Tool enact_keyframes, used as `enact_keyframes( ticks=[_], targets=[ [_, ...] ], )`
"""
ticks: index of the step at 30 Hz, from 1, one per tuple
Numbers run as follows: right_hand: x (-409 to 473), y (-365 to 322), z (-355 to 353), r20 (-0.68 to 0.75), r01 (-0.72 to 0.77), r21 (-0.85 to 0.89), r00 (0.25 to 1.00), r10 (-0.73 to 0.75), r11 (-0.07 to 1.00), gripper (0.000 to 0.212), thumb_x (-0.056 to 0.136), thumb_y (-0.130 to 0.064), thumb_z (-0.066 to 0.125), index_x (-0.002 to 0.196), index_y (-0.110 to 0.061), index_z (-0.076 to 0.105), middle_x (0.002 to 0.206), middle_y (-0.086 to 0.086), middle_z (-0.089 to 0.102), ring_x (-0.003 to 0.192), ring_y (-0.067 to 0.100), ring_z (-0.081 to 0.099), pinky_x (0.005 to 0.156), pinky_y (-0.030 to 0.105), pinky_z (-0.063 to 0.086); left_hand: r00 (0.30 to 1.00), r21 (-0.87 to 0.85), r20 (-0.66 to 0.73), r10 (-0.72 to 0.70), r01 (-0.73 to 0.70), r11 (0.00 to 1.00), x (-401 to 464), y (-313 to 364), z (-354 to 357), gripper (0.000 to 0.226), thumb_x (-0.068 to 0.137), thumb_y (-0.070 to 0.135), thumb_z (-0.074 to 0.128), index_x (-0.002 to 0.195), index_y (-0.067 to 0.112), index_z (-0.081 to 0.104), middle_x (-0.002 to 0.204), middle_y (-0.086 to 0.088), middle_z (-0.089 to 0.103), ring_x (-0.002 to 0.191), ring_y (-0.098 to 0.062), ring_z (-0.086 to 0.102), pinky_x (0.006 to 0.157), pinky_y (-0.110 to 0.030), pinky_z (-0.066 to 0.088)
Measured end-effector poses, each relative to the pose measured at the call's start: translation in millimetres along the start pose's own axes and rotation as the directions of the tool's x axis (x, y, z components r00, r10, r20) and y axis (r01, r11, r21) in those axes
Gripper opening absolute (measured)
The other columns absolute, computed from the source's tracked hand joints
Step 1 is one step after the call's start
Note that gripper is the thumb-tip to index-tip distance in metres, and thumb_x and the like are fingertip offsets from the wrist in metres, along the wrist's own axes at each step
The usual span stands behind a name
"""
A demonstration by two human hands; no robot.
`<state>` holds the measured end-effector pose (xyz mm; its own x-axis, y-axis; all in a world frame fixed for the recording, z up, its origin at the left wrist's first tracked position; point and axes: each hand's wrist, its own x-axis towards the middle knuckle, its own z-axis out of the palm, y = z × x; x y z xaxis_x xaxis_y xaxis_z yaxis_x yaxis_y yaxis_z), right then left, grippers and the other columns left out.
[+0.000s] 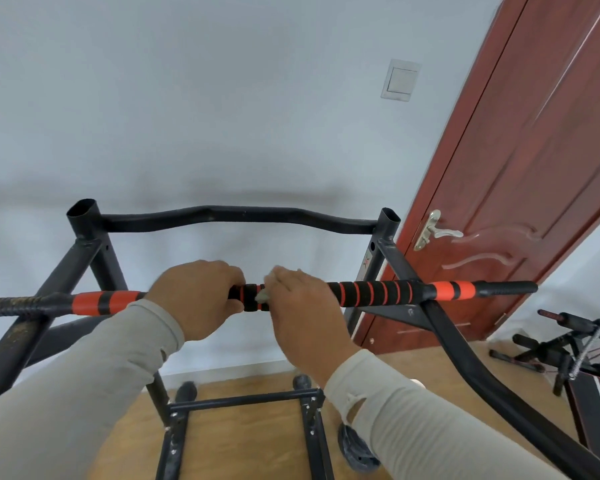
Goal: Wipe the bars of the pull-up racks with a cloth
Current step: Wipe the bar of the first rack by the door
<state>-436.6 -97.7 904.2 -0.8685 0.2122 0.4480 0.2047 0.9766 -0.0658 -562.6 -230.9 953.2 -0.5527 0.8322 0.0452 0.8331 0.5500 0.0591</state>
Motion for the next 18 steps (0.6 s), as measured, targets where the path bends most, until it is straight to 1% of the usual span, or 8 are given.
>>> enact_keyframes(
  ticks=[1,3,6,9,12,14,16,18],
  targets=[
    [0,-6,5,0.006,0.042,0.002,0.999,-0.042,0.999,0.032,0.093,-0.018,0.067,0.124,-0.014,0.064,0.127,0.007,0.068,0.115,0.024,0.064,0.104,0.045,0.051,1.000,0.000,-0.002,-0.004,0.004,1.000,0,-2,0,0.015,0.096,0.047,0.056,0.108,0.039,0.062,0.090,0.014,0.061,0.079,-0.010,0.062,0.080,-0.033,0.057],
    [1,1,3,0.019,0.117,-0.014,0.993,-0.116,0.993,0.041,0.092,-0.013,0.066,0.133,-0.011,0.060,0.135,0.009,0.064,0.120,0.027,0.062,0.107,0.046,0.049,1.000,0.002,-0.004,-0.008,0.008,1.000,0,-4,1,0.015,0.096,0.047,0.056,0.108,0.039,0.062,0.089,0.014,0.061,0.079,-0.010,0.061,0.079,-0.033,0.057],
    [-4,40,-17,0.104,0.195,-0.102,0.977,-0.184,0.976,0.046,0.085,-0.002,0.066,0.130,-0.009,0.062,0.123,0.008,0.068,0.101,0.027,0.066,0.091,0.041,0.056,1.000,0.000,-0.004,-0.010,0.010,1.000,0,-1,2,0.015,0.096,0.045,0.057,0.109,0.039,0.060,0.089,0.014,0.061,0.078,-0.009,0.061,0.080,-0.032,0.057],
    [-12,85,-47,0.202,0.116,-0.268,0.977,-0.062,0.956,0.034,0.084,-0.004,0.066,0.115,-0.017,0.064,0.105,0.000,0.068,0.086,0.020,0.063,0.078,0.035,0.056,1.000,-0.011,-0.016,-0.025,0.025,1.000,-1,-2,3,0.014,0.096,0.045,0.057,0.108,0.039,0.060,0.088,0.013,0.061,0.076,-0.009,0.061,0.079,-0.032,0.057],
    [-21,124,-81,0.299,-0.017,-0.400,0.943,0.148,0.916,0.023,0.089,-0.014,0.062,0.112,-0.021,0.060,0.105,-0.004,0.064,0.093,0.019,0.062,0.084,0.035,0.053,0.999,-0.019,-0.045,-0.025,0.024,1.000,-3,-2,6,0.014,0.096,0.044,0.057,0.109,0.039,0.060,0.088,0.013,0.061,0.076,-0.010,0.061,0.077,-0.032,0.057],
    [-23,136,-94,0.290,-0.077,-0.476,0.927,0.238,0.876,0.022,0.088,-0.014,0.061,0.108,-0.023,0.060,0.103,-0.004,0.063,0.093,0.019,0.062,0.081,0.033,0.051,0.998,-0.027,-0.058,-0.024,0.023,0.999,-4,-2,8,0.015,0.096,0.044,0.058,0.109,0.039,0.060,0.087,0.013,0.061,0.076,-0.009,0.061,0.077,-0.032,0.058],
    [-22,126,-89,0.265,-0.139,-0.453,0.922,0.282,0.881,0.018,0.086,-0.011,0.060,0.097,-0.026,0.057,0.088,-0.007,0.060,0.084,0.020,0.061,0.072,0.031,0.046,0.998,-0.035,-0.063,-0.027,0.025,0.999,-5,-2,9,0.016,0.095,0.045,0.058,0.110,0.038,0.060,0.088,0.013,0.061,0.076,-0.010,0.061,0.078,-0.032,0.058],
    [-17,99,-72,0.255,-0.230,-0.315,0.914,0.315,0.921,0.021,0.085,-0.007,0.059,0.088,-0.028,0.055,0.078,-0.009,0.058,0.077,0.019,0.062,0.067,0.030,0.048,0.997,-0.047,-0.067,-0.027,0.024,0.999,-4,-2,10,0.016,0.095,0.044,0.059,0.110,0.039,0.060,0.089,0.013,0.061,0.078,-0.010,0.061,0.077,-0.031,0.056]
  ],
)
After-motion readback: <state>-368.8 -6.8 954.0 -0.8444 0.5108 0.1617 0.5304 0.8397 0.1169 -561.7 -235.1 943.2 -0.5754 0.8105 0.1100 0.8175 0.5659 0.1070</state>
